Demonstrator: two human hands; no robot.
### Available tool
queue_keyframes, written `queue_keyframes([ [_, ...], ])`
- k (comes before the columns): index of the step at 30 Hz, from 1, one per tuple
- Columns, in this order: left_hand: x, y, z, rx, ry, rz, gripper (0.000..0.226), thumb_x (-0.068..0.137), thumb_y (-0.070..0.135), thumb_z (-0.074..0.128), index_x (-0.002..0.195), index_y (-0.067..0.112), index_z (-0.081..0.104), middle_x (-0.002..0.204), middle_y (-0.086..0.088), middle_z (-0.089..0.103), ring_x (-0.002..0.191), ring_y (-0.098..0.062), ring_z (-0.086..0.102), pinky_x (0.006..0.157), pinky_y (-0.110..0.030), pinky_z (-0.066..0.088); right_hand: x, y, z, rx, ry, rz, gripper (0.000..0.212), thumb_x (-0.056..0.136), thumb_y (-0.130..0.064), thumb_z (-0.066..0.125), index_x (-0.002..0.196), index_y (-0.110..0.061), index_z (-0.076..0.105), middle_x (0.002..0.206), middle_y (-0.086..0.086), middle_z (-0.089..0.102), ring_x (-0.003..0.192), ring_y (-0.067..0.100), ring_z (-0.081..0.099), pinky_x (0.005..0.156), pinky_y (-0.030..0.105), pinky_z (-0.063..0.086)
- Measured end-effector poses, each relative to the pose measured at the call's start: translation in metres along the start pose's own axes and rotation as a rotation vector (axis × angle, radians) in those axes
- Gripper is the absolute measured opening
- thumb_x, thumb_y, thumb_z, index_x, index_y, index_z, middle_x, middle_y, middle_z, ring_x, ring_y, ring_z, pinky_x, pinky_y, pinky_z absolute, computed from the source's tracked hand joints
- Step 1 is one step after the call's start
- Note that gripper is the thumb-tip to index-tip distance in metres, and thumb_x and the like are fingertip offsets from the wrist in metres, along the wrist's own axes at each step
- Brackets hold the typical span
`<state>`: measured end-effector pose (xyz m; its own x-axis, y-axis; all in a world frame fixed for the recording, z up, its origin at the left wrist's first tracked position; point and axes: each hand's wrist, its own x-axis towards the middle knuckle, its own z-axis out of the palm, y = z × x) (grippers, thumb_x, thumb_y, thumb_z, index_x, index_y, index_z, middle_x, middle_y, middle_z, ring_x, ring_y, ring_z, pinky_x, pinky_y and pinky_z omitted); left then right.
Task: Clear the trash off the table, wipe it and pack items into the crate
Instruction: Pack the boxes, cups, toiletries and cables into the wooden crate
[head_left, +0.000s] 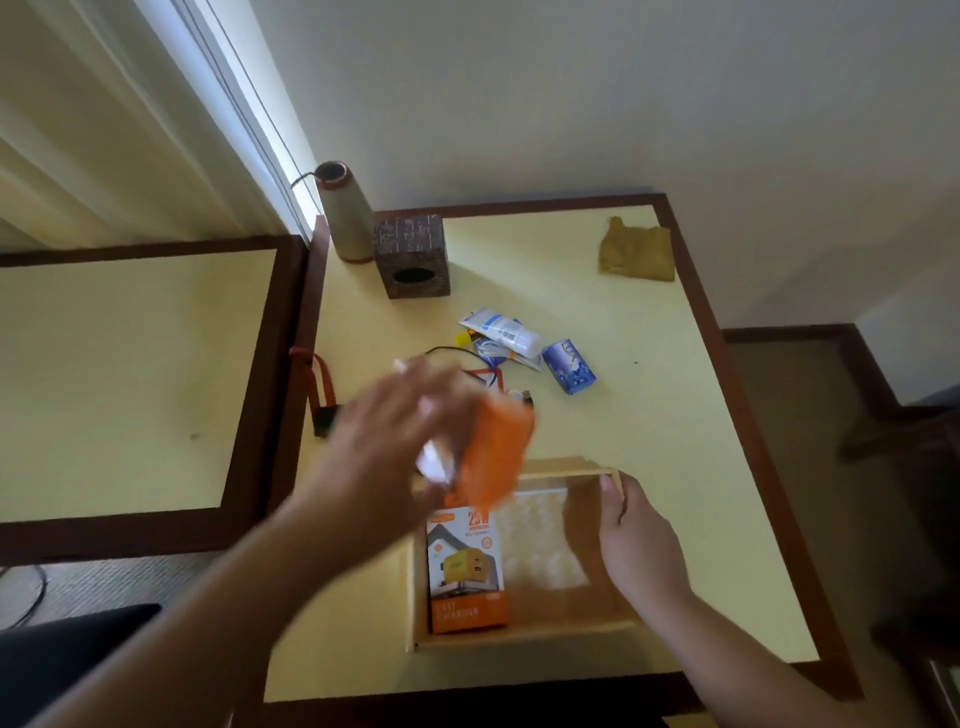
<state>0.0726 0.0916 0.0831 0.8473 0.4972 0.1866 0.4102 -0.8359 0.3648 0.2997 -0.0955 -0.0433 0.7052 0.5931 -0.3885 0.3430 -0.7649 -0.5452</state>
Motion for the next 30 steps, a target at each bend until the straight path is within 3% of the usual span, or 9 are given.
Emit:
queue_keyframes([
  [3, -0.019, 0.05, 0.028, 0.197, -0.145, 0.325, 0.09, 0.077, 0.047, 0.082, 0.155, 0.044, 0.037, 0.167, 0.0, 0.035, 0.155, -0.028, 0.028, 0.117, -0.053, 0.03, 0.002, 0.003, -0.002, 0.123, -0.059, 0.017, 0.055, 0.106, -0.061, 0.029, 0.144, -0.03, 0.053, 0.122, -0.004, 0.071, 0.114, 0.028, 0.067, 0.087, 0.04, 0.052],
  [6, -0.014, 0.062, 0.047, 0.295, -0.299, 0.438, 0.092, 0.081, 0.046, 0.085, 0.157, 0.045, 0.033, 0.169, -0.002, 0.028, 0.154, -0.03, 0.028, 0.117, -0.049, 0.036, 0.007, 0.006, -0.011, 0.291, -0.156, 0.051, 0.051, 0.105, -0.061, 0.039, 0.14, -0.031, 0.059, 0.132, -0.005, 0.069, 0.122, 0.023, 0.063, 0.103, 0.042, 0.05],
  [10, 0.0, 0.061, 0.073, 0.317, -0.463, 0.551, 0.069, 0.097, 0.031, 0.068, 0.156, 0.041, 0.034, 0.173, -0.004, 0.023, 0.156, -0.031, 0.027, 0.119, -0.054, 0.039, 0.011, 0.006, -0.023, 0.406, -0.238, 0.076, 0.044, 0.106, -0.056, 0.046, 0.139, -0.032, 0.062, 0.127, -0.006, 0.069, 0.116, 0.018, 0.064, 0.093, 0.035, 0.05],
  [13, 0.003, 0.064, 0.085, 0.354, -0.555, 0.621, 0.069, 0.091, 0.025, 0.078, 0.149, 0.039, 0.043, 0.172, -0.006, 0.024, 0.156, -0.031, 0.026, 0.122, -0.051, 0.036, 0.009, 0.008, -0.023, 0.403, -0.239, 0.046, 0.044, 0.106, -0.054, 0.046, 0.139, -0.03, 0.061, 0.125, -0.008, 0.068, 0.114, 0.015, 0.061, 0.093, 0.032, 0.045],
  [16, -0.001, 0.069, 0.096, 0.348, -0.592, 0.657, 0.063, 0.086, 0.029, 0.084, 0.137, 0.037, 0.049, 0.16, -0.006, 0.043, 0.15, -0.029, 0.037, 0.119, -0.05, 0.04, 0.008, 0.01, -0.017, 0.342, -0.213, 0.021, 0.045, 0.107, -0.055, 0.041, 0.14, -0.03, 0.059, 0.125, -0.007, 0.068, 0.117, 0.018, 0.062, 0.094, 0.032, 0.045],
  [19, -0.005, 0.069, 0.105, 0.303, -0.628, 0.584, 0.069, 0.092, 0.029, 0.079, 0.149, 0.036, 0.04, 0.156, -0.004, 0.049, 0.149, -0.029, 0.04, 0.122, -0.053, 0.035, 0.009, 0.012, -0.013, 0.291, -0.184, 0.0, 0.048, 0.107, -0.058, 0.038, 0.14, -0.03, 0.058, 0.127, -0.004, 0.07, 0.12, 0.021, 0.064, 0.095, 0.035, 0.049],
  [24, -0.007, 0.07, 0.102, 0.124, -0.755, 0.319, 0.076, 0.097, 0.023, 0.073, 0.159, 0.037, 0.032, 0.167, 0.004, 0.035, 0.16, -0.021, 0.016, 0.125, -0.044, -0.005, 0.009, 0.011, -0.015, 0.223, -0.215, -0.016, 0.053, 0.105, -0.063, 0.035, 0.144, -0.031, 0.052, 0.126, -0.002, 0.069, 0.117, 0.022, 0.066, 0.1, 0.044, 0.054],
  [27, -0.018, 0.069, 0.106, 0.01, -0.764, 0.142, 0.075, 0.097, 0.02, 0.071, 0.16, 0.037, 0.033, 0.169, 0.008, 0.033, 0.16, -0.014, 0.015, 0.128, -0.043, 0.001, -0.005, 0.008, -0.022, 0.078, 0.048, -0.161, 0.049, 0.105, -0.047, 0.051, 0.149, -0.025, 0.048, 0.136, 0.001, 0.054, 0.126, 0.02, 0.054, 0.1, 0.035, 0.048],
  [30, -0.033, 0.067, 0.102, -0.045, -0.611, -0.087, 0.065, 0.097, 0.026, 0.07, 0.154, 0.042, 0.041, 0.164, 0.015, 0.039, 0.156, -0.01, 0.024, 0.128, -0.045, 0.023, -0.027, 0.001, -0.037, 0.031, 0.166, -0.525, 0.027, 0.102, -0.034, 0.058, 0.13, -0.031, 0.059, 0.115, -0.017, 0.052, 0.109, 0.001, 0.045, 0.089, 0.017, 0.04],
])
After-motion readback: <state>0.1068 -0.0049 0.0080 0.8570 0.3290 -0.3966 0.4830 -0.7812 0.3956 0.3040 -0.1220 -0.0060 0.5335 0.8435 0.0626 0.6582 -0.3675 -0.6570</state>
